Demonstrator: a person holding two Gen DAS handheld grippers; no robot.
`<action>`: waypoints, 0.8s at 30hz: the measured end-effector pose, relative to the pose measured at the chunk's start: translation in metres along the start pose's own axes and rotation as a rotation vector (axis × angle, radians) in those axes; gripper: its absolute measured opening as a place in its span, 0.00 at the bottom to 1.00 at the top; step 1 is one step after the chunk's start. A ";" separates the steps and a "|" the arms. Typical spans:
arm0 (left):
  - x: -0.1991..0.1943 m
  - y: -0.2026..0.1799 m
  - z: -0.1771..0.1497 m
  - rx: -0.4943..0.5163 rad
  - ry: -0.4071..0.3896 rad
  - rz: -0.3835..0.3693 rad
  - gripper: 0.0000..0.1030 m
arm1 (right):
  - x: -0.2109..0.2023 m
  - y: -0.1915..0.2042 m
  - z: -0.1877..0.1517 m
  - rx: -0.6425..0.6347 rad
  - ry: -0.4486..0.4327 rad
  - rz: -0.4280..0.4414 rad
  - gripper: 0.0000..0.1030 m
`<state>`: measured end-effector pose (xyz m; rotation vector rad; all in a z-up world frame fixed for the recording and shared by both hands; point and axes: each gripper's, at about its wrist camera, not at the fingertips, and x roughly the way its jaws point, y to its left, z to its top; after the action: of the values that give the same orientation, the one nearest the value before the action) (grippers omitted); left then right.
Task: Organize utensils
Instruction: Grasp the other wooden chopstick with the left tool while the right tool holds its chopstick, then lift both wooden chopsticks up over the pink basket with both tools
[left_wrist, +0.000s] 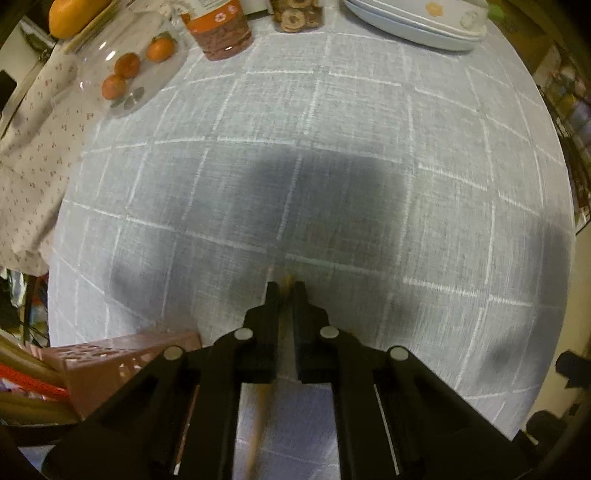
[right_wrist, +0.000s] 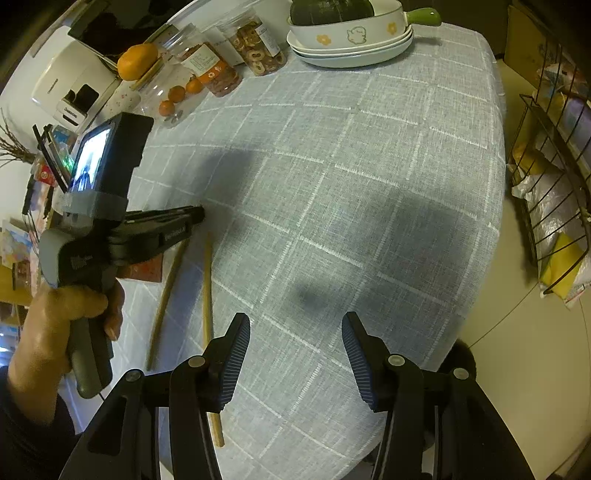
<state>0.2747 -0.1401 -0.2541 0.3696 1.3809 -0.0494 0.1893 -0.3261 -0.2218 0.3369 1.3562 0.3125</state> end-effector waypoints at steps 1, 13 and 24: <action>-0.001 -0.002 -0.001 0.012 -0.001 0.003 0.06 | 0.000 0.000 0.000 0.000 0.000 -0.001 0.51; -0.046 -0.018 -0.025 0.056 -0.117 -0.054 0.05 | -0.003 -0.001 0.002 0.005 -0.016 -0.013 0.51; -0.137 0.016 -0.102 0.067 -0.360 -0.170 0.05 | 0.017 0.030 0.009 -0.017 -0.005 -0.041 0.52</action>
<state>0.1550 -0.1210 -0.1332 0.2816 1.0525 -0.2897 0.2002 -0.2921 -0.2233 0.2953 1.3531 0.2889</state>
